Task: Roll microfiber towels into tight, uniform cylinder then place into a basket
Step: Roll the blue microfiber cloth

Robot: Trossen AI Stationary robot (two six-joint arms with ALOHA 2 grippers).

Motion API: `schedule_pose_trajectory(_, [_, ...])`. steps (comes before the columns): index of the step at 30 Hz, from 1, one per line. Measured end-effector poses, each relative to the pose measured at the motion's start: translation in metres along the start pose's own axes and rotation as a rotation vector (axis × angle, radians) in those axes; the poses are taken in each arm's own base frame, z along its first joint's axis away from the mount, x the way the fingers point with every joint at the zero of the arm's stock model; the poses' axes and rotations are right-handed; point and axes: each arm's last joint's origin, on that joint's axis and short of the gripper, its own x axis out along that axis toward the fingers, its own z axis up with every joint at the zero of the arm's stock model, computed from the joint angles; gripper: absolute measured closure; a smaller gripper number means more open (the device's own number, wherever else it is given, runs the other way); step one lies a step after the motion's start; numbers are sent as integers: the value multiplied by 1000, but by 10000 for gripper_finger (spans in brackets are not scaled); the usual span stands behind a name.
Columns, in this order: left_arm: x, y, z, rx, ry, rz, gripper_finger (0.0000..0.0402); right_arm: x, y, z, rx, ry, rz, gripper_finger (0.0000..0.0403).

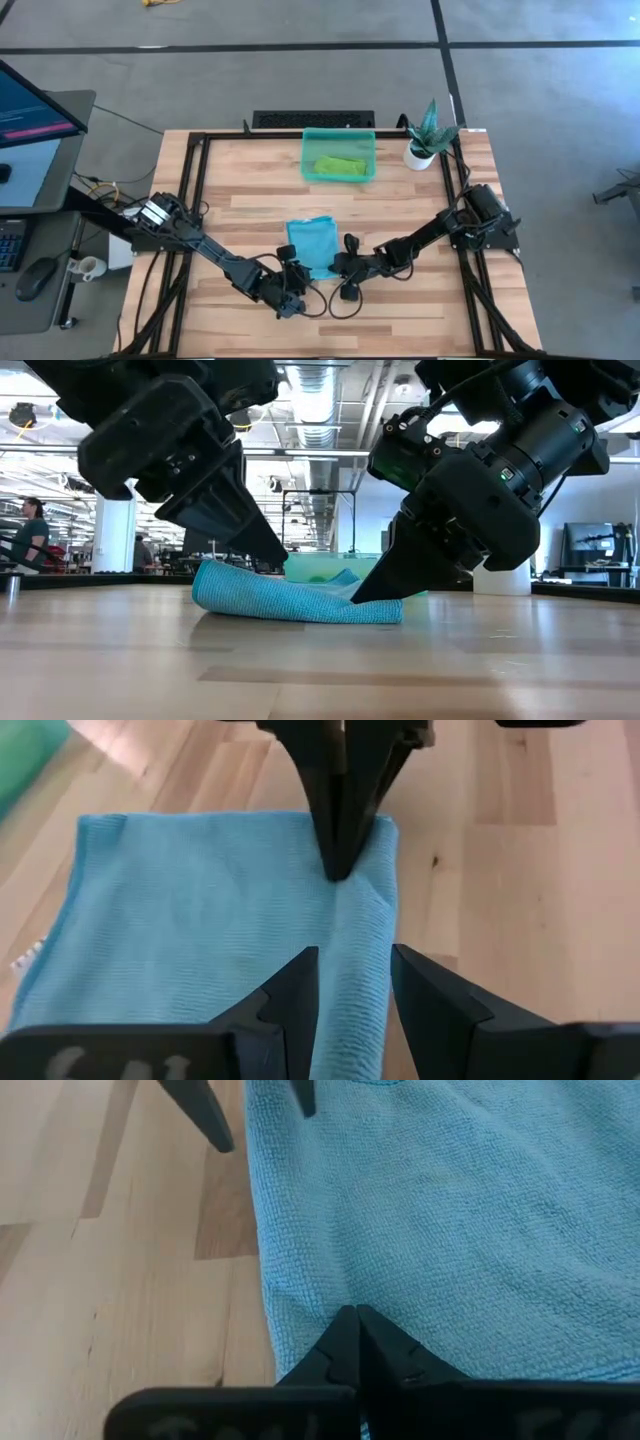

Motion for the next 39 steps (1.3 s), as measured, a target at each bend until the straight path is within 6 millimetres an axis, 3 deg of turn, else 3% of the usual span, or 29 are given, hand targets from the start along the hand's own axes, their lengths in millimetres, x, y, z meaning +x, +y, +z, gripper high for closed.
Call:
schedule_pose_trajectory(14, [-1, 8, -15, -106, 132, 65, 282, 0, 0, 0, 0, 1, 0, 386])
schedule_pose_trajectory(29, [-3, 2, -19, -119, 279, -116, 282, 0, 0, 0, 0, 1, 0, 389])
schedule_pose_trajectory(39, [-21, -12, 2, 23, -39, 148, 292, 0, 0, 0, 0, 1, 0, 386])
